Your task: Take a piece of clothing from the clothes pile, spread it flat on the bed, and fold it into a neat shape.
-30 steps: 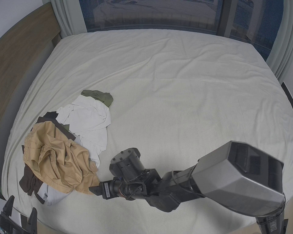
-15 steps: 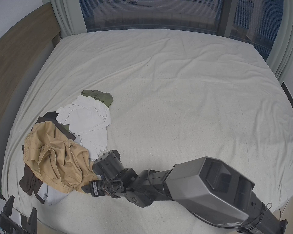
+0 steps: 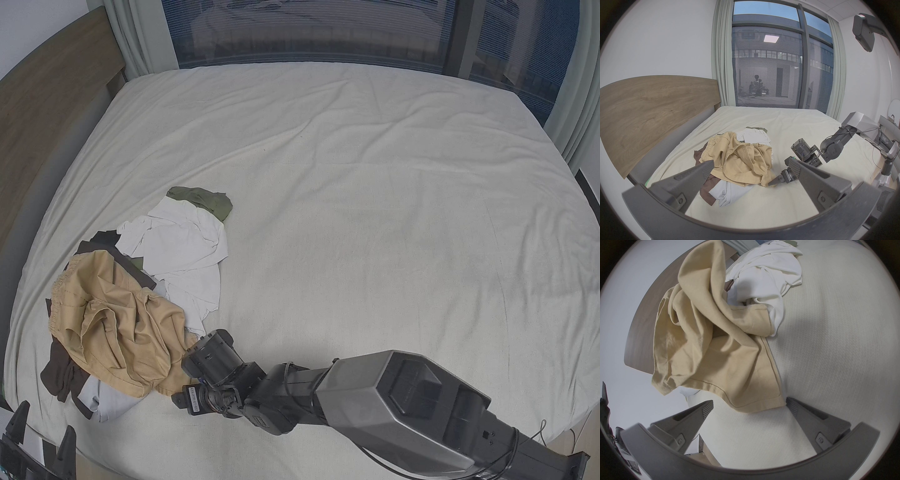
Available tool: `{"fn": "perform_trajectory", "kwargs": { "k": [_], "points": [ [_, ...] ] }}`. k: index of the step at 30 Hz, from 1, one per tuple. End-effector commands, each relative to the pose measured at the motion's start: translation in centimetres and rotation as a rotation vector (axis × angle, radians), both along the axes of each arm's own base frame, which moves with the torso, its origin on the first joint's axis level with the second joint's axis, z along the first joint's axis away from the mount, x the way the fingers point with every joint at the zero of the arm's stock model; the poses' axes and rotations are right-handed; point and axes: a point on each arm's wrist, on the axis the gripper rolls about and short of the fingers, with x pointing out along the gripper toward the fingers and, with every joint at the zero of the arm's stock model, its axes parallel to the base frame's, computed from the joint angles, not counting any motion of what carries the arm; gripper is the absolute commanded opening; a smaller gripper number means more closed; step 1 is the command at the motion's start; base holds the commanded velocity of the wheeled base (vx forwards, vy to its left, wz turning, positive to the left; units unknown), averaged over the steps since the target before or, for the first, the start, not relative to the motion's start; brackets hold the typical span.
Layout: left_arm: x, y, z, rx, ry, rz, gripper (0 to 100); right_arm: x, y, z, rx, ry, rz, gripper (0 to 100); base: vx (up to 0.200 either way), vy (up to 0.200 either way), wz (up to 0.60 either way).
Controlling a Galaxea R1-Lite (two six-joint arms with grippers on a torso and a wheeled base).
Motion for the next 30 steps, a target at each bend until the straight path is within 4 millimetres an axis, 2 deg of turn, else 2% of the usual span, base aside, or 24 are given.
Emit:
{"fn": "perform_trajectory", "kwargs": {
  "k": [1, 7, 9, 20, 30],
  "points": [
    [0.0, 0.0, -0.5, 0.000, 0.000, 0.001, 100, -0.2, -0.6, -2.8, -0.068, 0.044, -0.009, 0, 0.000, 0.000, 0.00],
    [0.0, 0.0, -0.5, -0.002, 0.000, 0.001, 100, 0.2, -0.4, -1.3, -0.045, 0.000, -0.037, 0, 0.000, 0.000, 0.00],
    [0.0, 0.0, -0.5, -0.002, 0.002, 0.001, 100, 0.3, -0.3, -0.1, -0.023, -0.011, -0.041, 0, 0.000, 0.000, 0.00],
    [0.0, 0.0, -0.5, -0.002, 0.000, 0.001, 100, 0.9, 0.0, 3.3, 0.078, -0.051, -0.071, 0, 0.000, 0.000, 0.00],
    [0.0, 0.0, -0.5, 0.000, 0.002, 0.001, 100, 1.5, 0.1, 4.1, 0.130, -0.082, -0.078, 0, 0.000, 0.000, 0.00]
  ]
}}
